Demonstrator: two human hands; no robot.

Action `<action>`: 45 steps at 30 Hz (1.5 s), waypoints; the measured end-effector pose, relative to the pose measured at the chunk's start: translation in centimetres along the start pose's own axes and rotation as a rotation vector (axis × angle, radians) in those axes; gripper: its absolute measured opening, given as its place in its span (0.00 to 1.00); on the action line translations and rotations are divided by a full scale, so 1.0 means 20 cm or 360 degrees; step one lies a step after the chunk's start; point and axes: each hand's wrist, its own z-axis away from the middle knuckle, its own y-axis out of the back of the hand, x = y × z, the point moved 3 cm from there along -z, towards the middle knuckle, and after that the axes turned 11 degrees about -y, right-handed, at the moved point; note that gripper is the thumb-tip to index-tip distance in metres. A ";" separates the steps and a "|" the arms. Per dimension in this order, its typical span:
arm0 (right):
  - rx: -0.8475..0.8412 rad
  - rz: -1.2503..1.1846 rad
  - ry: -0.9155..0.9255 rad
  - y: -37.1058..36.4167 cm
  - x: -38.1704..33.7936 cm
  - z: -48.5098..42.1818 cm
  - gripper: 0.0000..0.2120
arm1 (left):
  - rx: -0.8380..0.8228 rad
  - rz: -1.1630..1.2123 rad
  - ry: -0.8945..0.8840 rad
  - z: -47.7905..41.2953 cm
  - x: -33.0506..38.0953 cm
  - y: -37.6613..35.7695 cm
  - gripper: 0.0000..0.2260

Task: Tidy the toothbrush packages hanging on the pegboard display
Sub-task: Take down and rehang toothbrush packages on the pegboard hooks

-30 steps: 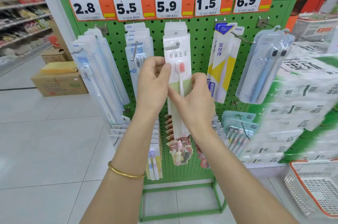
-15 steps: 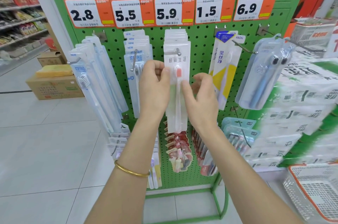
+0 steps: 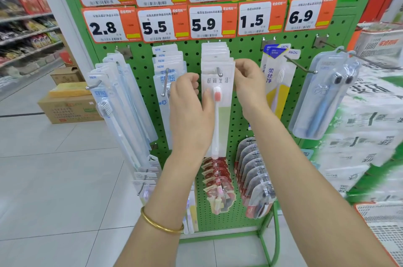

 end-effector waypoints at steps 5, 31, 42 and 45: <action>-0.0047 -0.0111 -0.0026 -0.01 0.00 0.00 0.03 | 0.0076 -0.0069 -0.0055 0.01 0.02 -0.01 0.17; 0.0441 -0.0104 0.0166 0.23 0.08 0.26 0.08 | 0.0206 0.0129 -0.0248 0.21 0.13 -0.09 0.09; 0.0424 -0.0204 -0.0213 0.61 0.31 0.61 0.03 | -0.0545 0.0600 0.0302 0.61 0.13 -0.44 0.13; 0.0377 -0.0245 -0.0335 0.69 0.37 0.67 0.03 | -0.0632 0.0685 0.0341 0.70 0.18 -0.49 0.03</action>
